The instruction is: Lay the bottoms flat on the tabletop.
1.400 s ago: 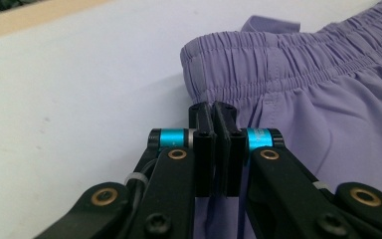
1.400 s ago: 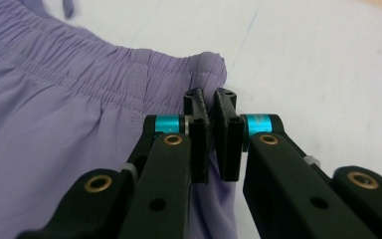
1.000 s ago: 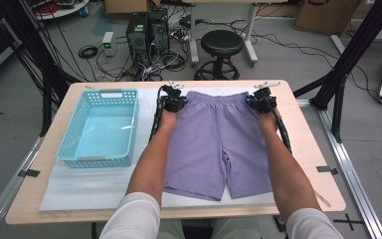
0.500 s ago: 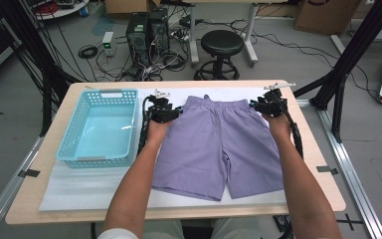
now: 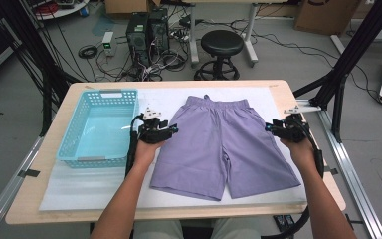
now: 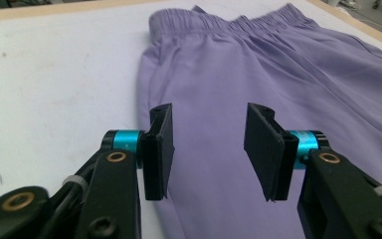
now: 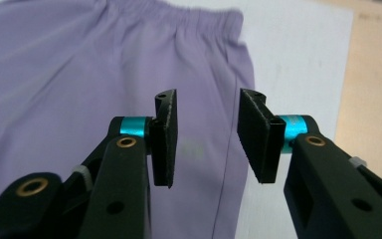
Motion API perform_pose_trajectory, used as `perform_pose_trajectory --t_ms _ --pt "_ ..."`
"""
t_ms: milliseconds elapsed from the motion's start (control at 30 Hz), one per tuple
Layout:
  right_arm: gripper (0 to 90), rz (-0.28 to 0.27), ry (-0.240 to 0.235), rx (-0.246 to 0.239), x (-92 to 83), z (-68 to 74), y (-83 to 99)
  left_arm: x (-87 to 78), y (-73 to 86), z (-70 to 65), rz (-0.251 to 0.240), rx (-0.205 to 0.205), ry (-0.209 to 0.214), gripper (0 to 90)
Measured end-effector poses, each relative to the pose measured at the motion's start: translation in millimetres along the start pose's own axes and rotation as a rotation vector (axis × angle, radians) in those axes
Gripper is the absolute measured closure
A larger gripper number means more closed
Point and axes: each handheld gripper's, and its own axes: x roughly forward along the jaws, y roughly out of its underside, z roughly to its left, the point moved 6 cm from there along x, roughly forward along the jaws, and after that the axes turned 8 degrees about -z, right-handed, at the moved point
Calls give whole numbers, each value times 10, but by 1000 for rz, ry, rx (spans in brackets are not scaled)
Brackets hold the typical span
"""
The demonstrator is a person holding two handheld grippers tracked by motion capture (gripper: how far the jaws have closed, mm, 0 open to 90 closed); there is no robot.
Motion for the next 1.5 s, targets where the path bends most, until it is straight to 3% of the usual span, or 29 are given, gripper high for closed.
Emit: perform_pose_trajectory --t_ms 100,133,167,200,300,333,367,400,500,533,633,667,767,833,933,1067,1100,1167,1300,1333,1433,1500 --pt "645 6 8 8 -97 1 158 -79 51 -46 4 5 6 519" --pt "668 31 24 3 -180 -6 324 -157 92 -84 3 15 8 519" --pt "668 31 24 3 -180 -6 324 -157 92 -84 3 15 8 519" --pt "692 72 42 -9 -234 -18 518 -201 121 -105 8 18 10 519" --pt "719 96 28 17 -257 -8 659 -292 177 -152 7 15 13 519" --pt "770 129 32 11 -273 7 826 -331 201 -175 5 15 17 519" --pt "770 129 32 11 -273 7 826 -354 217 -189 6 17 20 519" --pt "882 108 63 2 -313 4 890 -413 259 -232 7 19 29 519" --pt "882 100 104 3 -352 -22 915 -479 299 -259 10 27 30 519" --pt "778 103 157 9 -392 -42 922 -509 314 -276 8 26 33 519" --pt "719 76 156 36 -444 -35 910 -616 351 -302 6 34 34 518" --pt "704 31 127 30 -512 42 880 -680 380 -318 10 34 35 517" --pt "684 -1 80 11 -580 195 856 -755 426 -341 14 37 38 513" --pt "684 -26 34 9 -613 339 845 -774 441 -346 14 38 38 512" --pt "684 -59 -31 -30 -648 589 836 -813 479 -345 14 37 36 505" --pt "685 -80 -128 -73 -667 946 837 -852 503 -334 15 33 40 502" --pt "685 -80 -128 -73 -667 946 837 -862 508 -334 17 34 42 502" --pt "695 -88 -192 -91 -670 1141 831 -880 516 -333 14 31 45 502" --pt "755 -75 -282 -142 -660 1458 843 -910 533 -333 10 25 52 510" --pt "793 -44 -331 -175 -623 1618 895 -921 545 -344 8 23 55 516" --pt "793 -9 -354 -195 -579 1714 949 -939 562 -348 10 26 57 516" --pt "780 55 -344 -258 -495 1804 1045 -953 575 -350 6 21 57 516"
